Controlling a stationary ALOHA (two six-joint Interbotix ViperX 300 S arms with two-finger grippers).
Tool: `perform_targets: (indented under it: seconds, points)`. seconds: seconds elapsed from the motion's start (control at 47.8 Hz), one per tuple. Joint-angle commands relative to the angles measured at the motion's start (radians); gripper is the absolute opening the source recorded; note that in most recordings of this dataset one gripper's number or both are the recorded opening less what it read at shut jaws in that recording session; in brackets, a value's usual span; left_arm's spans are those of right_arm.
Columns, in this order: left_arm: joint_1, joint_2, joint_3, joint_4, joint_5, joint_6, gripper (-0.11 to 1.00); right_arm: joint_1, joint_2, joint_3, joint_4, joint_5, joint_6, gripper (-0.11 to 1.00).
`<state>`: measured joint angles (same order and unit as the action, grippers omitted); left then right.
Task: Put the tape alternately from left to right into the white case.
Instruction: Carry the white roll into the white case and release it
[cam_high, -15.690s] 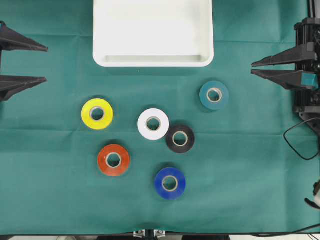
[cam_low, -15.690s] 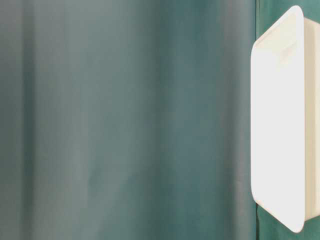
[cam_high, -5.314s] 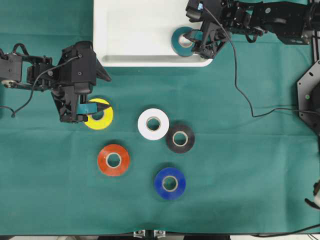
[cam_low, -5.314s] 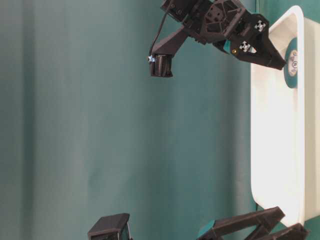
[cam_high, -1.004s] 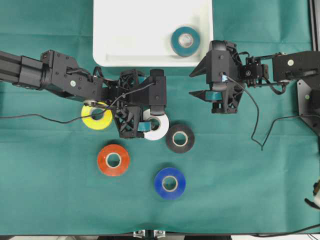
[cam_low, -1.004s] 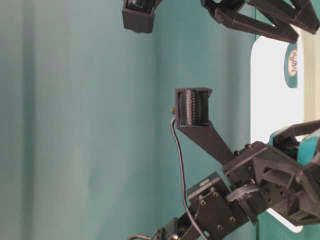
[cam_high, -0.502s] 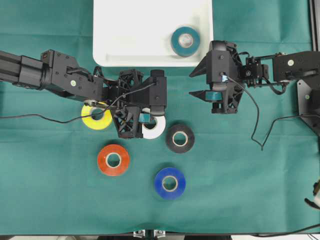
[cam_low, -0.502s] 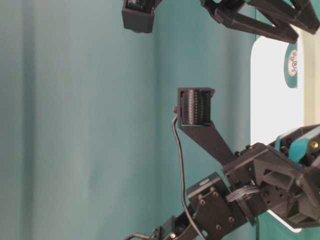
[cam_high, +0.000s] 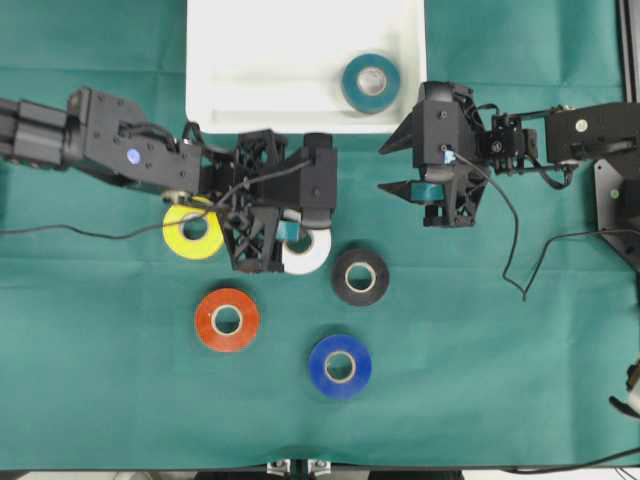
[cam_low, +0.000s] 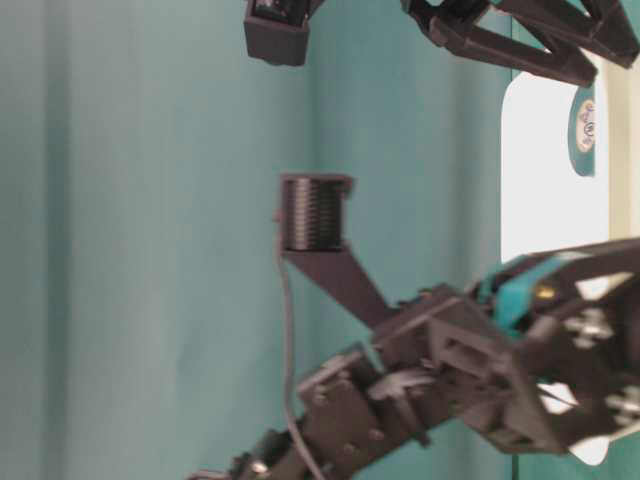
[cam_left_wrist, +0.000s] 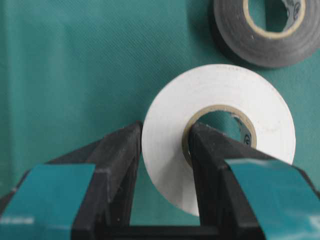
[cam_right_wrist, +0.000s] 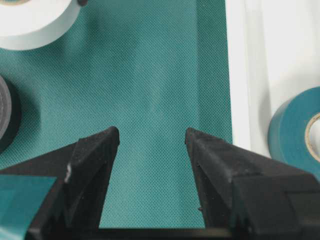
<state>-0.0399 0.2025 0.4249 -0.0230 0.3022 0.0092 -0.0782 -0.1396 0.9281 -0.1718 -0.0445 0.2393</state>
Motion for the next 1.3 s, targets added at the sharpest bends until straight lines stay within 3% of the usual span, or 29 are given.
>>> perform_targets:
  seconds: [0.0, 0.711, 1.276]
  points:
    - [0.025, -0.054, -0.031, 0.003, 0.003, 0.025, -0.02, 0.002, -0.009, -0.009, -0.002, -0.009, 0.000, 0.66]
    - [0.293, -0.066, -0.101, 0.003, 0.003, 0.216, -0.02, 0.002, -0.009, 0.003, -0.002, -0.008, 0.000, 0.66]
    - [0.374, 0.006, -0.124, 0.003, -0.002, 0.272, -0.02, 0.002, -0.009, 0.008, -0.002, -0.009, 0.000, 0.66]
